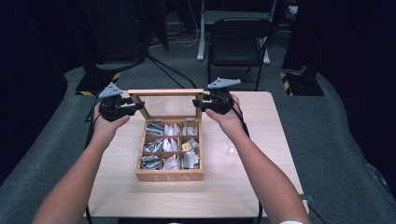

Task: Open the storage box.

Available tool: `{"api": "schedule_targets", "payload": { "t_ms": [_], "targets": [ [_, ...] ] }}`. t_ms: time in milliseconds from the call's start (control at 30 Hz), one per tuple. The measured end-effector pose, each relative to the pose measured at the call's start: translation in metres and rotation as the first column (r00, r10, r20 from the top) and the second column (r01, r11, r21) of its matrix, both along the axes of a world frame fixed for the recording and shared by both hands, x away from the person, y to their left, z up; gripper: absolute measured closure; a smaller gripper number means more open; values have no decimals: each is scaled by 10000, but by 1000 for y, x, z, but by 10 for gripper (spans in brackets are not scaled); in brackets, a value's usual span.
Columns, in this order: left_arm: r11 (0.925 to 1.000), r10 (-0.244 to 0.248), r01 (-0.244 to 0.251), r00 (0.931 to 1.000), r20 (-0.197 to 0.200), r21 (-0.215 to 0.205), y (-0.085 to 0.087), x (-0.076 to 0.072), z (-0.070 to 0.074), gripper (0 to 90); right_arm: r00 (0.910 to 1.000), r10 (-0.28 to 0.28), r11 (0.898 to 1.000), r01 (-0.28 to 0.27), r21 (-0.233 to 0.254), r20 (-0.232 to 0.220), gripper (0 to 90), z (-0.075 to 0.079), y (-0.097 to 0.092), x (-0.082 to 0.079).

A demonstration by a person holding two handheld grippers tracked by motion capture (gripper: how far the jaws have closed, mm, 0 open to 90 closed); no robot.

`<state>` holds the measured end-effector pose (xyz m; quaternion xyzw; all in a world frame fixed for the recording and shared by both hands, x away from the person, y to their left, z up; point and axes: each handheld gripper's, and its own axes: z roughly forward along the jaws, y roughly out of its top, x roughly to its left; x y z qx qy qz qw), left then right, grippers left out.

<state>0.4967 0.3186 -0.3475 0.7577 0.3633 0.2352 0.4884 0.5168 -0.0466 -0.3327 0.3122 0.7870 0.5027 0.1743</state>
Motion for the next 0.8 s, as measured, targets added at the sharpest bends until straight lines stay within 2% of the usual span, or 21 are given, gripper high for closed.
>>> {"api": "schedule_targets", "payload": {
  "t_ms": [300,367,467,533,600,800],
  "targets": [
    [9988,133,-134,9999,-11,-463,2,8,-4,574,9990,-283,9996,285,47,-334,567,-11,1,14],
    [9994,132,-131,9999,17,-331,1,10,-4,578,9982,-340,9993,346,115,-488,572,-13,1,16],
    [9992,153,-153,9999,7,-378,1,11,-5,578,9979,-333,9994,340,111,-553,572,-17,2,20],
    [9985,119,-124,9999,-98,-530,2,12,-6,577,9969,-394,9992,398,38,-685,569,-22,4,23],
    [9979,143,-151,9998,-132,-629,3,14,-6,577,9973,-363,9993,365,19,-635,562,-25,5,25],
    [9989,157,-169,9995,-270,-431,2,17,-4,579,9962,-449,9990,453,32,-740,561,-33,6,29]
  ]
}}
